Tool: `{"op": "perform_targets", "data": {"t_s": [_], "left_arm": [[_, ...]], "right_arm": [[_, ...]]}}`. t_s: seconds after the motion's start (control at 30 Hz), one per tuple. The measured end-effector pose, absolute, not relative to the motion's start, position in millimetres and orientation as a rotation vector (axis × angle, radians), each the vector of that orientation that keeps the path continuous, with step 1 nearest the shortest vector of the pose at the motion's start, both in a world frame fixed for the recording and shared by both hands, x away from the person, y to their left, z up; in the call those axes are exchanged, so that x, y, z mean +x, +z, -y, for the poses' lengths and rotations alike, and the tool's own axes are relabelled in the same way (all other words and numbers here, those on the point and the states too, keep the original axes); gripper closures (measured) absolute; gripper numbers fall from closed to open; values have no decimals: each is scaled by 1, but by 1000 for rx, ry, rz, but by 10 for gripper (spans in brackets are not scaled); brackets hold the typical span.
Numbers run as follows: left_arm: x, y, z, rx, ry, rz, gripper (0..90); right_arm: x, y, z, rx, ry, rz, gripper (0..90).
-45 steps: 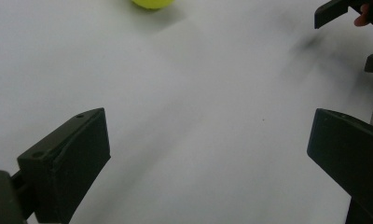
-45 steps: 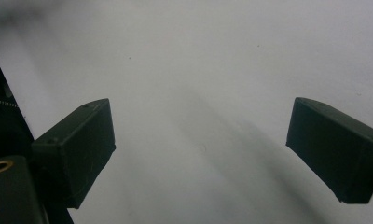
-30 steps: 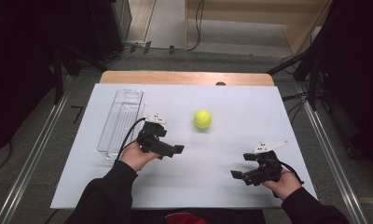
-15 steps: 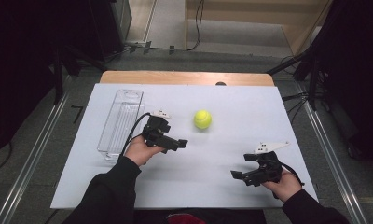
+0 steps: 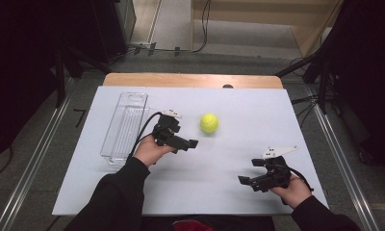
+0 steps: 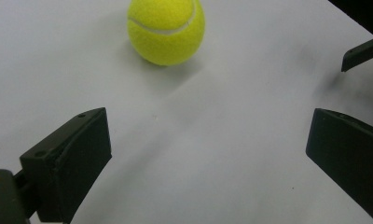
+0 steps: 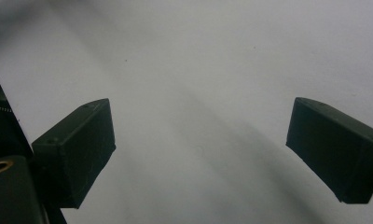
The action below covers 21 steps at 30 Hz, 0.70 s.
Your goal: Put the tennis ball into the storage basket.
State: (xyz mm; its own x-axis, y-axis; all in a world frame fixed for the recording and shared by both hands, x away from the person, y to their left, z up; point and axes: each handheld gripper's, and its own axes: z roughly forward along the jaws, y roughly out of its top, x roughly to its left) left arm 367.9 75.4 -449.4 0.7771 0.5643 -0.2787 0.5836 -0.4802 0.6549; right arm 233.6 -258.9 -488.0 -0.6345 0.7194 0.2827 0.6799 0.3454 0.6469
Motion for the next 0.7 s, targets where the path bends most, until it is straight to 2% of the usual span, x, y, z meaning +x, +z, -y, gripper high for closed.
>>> {"op": "perform_targets", "data": {"t_s": [0.7], "left_arm": [[387,-443,-45,2208,-51,-820,5]], "right_arm": [[234,-488,258,1305,1177,-2545,60]]}}
